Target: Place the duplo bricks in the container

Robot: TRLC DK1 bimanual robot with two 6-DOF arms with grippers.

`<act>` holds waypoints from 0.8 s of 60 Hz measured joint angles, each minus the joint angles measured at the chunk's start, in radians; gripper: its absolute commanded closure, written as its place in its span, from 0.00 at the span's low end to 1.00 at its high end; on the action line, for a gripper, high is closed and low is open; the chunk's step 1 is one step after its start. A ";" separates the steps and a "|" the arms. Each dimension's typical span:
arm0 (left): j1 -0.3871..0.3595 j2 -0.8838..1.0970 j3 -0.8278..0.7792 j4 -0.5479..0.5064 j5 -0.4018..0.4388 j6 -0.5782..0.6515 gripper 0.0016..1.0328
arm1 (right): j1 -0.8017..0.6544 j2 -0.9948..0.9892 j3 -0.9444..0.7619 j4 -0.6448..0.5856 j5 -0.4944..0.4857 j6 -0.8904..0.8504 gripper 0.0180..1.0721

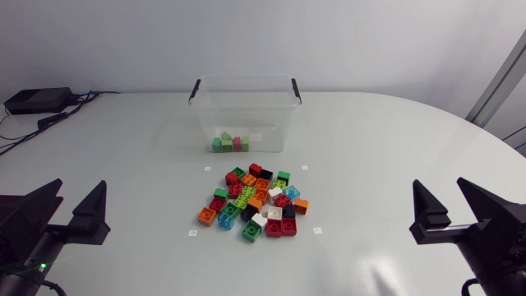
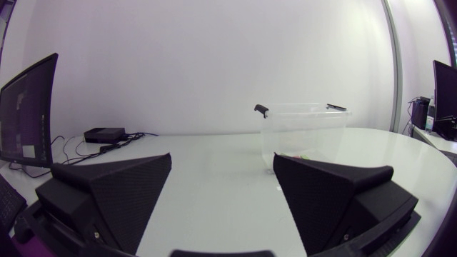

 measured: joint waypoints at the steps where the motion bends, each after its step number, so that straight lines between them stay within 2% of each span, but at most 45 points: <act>1: 0.000 0.000 0.000 0.000 0.000 0.000 0.04 | 0.000 0.000 0.000 0.000 0.000 0.000 0.04; 48: -0.001 0.001 0.018 -0.018 0.000 0.000 0.04 | 0.003 0.000 0.000 0.000 0.000 0.000 0.04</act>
